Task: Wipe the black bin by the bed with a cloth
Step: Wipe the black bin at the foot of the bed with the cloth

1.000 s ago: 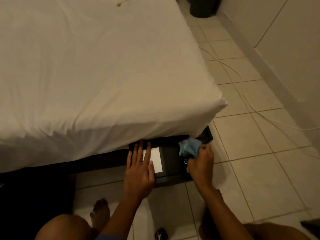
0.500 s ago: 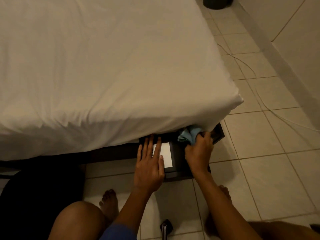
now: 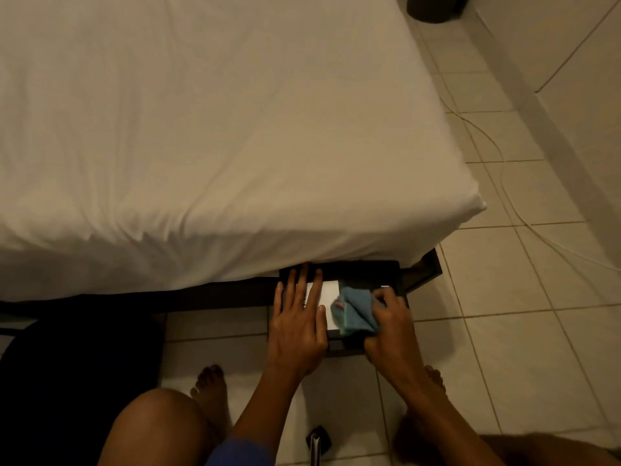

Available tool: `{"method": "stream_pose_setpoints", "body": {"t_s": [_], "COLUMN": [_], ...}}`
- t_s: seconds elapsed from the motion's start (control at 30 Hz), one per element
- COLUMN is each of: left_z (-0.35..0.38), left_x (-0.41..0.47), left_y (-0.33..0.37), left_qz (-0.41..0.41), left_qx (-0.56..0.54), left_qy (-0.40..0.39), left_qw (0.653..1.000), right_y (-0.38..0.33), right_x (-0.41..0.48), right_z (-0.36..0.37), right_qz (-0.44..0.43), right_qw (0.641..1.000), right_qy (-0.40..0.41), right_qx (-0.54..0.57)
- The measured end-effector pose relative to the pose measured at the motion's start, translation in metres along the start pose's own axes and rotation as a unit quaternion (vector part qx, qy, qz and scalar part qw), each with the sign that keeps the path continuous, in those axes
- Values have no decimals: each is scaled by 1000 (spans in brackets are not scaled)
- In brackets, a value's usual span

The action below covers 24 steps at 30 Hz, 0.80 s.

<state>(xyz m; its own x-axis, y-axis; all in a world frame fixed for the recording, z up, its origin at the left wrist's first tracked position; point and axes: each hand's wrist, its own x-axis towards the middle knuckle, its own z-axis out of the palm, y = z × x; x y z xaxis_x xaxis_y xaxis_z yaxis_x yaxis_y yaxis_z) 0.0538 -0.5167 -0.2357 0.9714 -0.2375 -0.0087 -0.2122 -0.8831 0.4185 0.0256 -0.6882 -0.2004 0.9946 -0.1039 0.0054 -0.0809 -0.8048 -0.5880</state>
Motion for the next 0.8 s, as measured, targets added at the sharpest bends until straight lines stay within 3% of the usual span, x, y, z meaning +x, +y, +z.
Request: {"method": "stream_pose_setpoints", "body": {"t_s": [0.17,0.23,0.37,0.53,0.67,0.73,0.8], "left_z": [-1,0,0,-1,-2,-1,-1], "left_x": [3,1,0,2,1,0,2], "left_y": [1,1,-2,1,1,1,0], "left_qz": [-28,-29,-11,-17,-23,-24,-24], "left_qx": [10,8,-3,-1,4,-5,-15], "left_qy": [-6,-6,0,-4,-13,-13,-13], "left_qw": [1000,1000,1000,1000,1000,1000,1000], "right_y": [14,0,13,6,-2,11,15], "right_x": [40,43,6,53,29,28,49], "right_z": [-13,-2,-3,-6,-3,-12,-14], "right_qz": [141,117,-11,118,-61,-54,-1], "right_qw": [982,987,1000,986,998,998,1000], "right_qy": [116,105,-11,103,-32,-40,4], "right_qx": [36,20,18,54,-10,-9,9]}}
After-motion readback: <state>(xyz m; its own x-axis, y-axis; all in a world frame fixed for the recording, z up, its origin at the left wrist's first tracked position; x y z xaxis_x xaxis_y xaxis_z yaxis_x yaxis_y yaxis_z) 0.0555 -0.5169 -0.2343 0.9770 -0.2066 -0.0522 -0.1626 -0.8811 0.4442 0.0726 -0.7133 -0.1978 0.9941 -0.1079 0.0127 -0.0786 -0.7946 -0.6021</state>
